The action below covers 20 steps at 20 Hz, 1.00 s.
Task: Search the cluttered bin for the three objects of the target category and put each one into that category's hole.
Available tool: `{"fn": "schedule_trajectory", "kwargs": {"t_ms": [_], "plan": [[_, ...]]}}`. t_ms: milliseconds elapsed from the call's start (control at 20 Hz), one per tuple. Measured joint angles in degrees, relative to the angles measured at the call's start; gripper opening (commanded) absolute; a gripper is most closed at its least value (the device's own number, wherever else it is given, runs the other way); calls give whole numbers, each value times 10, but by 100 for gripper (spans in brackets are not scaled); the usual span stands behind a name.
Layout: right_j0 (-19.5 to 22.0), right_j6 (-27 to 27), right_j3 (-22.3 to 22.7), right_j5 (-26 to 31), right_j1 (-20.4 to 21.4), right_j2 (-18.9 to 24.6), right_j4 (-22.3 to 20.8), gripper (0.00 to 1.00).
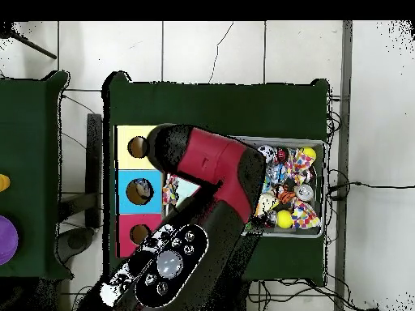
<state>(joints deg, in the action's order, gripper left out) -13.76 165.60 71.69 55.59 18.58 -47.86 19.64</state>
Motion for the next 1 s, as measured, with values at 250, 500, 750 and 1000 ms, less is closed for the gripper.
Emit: {"fn": "schedule_trajectory", "kwargs": {"t_ms": [250, 500, 750, 1000], "plan": [[40, 0, 0, -95, 10, 15, -37, 100], [66, 0, 1, -159, 19, 41, -70, 100], [95, 0, 4, -210, 31, 89, -104, 100], [129, 0, 15, -260, 45, 151, -134, 100]]}}
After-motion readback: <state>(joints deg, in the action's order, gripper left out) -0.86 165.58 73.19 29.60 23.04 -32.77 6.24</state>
